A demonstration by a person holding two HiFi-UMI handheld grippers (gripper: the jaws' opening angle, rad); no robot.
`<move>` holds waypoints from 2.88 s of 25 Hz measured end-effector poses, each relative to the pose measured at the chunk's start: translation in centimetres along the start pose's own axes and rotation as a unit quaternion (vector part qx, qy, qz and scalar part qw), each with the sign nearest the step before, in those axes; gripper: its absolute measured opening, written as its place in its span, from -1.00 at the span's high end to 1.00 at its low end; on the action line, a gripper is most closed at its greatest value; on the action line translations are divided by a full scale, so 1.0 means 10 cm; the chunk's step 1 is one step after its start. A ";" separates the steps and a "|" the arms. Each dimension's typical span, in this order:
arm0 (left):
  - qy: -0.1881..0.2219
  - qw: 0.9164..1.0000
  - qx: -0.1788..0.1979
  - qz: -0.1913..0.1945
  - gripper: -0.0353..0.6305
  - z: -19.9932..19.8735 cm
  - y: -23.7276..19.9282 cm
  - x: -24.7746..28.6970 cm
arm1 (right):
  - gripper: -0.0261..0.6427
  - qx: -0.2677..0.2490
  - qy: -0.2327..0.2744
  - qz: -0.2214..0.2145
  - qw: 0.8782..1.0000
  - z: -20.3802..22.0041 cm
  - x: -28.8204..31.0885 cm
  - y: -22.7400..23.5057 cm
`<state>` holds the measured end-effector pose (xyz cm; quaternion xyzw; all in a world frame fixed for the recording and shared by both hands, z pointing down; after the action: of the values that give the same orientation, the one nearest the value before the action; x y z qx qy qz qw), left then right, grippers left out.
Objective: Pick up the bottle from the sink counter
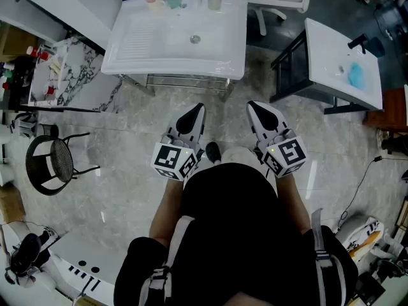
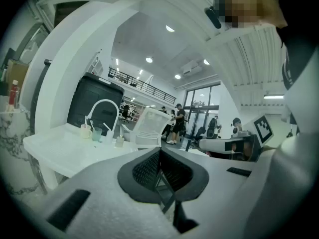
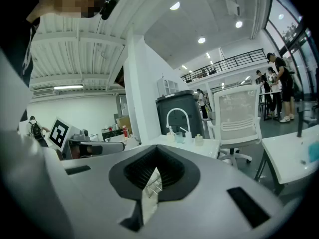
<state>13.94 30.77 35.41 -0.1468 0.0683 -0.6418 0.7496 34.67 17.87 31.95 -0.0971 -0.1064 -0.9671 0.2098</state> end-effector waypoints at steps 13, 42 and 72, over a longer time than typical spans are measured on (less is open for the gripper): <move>0.004 1.000 0.024 0.000 0.84 0.04 0.25 -0.05 | 0.92 -0.012 0.003 0.005 1.000 0.06 -0.31 -0.01; -0.003 1.000 0.010 -0.028 0.84 -0.15 -0.32 -0.02 | 0.91 0.005 -0.006 -0.021 1.000 -0.05 0.67 0.13; -0.024 0.999 0.009 -0.021 0.84 -0.99 -1.90 1.61 | 0.91 0.023 0.007 -0.055 0.998 -0.70 3.14 1.08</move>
<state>-4.11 11.10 33.27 -0.1565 0.0415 -0.6547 0.7384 10.19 -5.58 34.28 -0.0790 -0.1324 -0.9752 0.1590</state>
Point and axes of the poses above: the fingertips, and each gripper's own axes: x forward along the fingers, y to its right, z out of its underside, the point moved 10 cm from there along -x, backward along the fingers, and after that the axes turned 4 degrees about z, right-handed, at the moved point
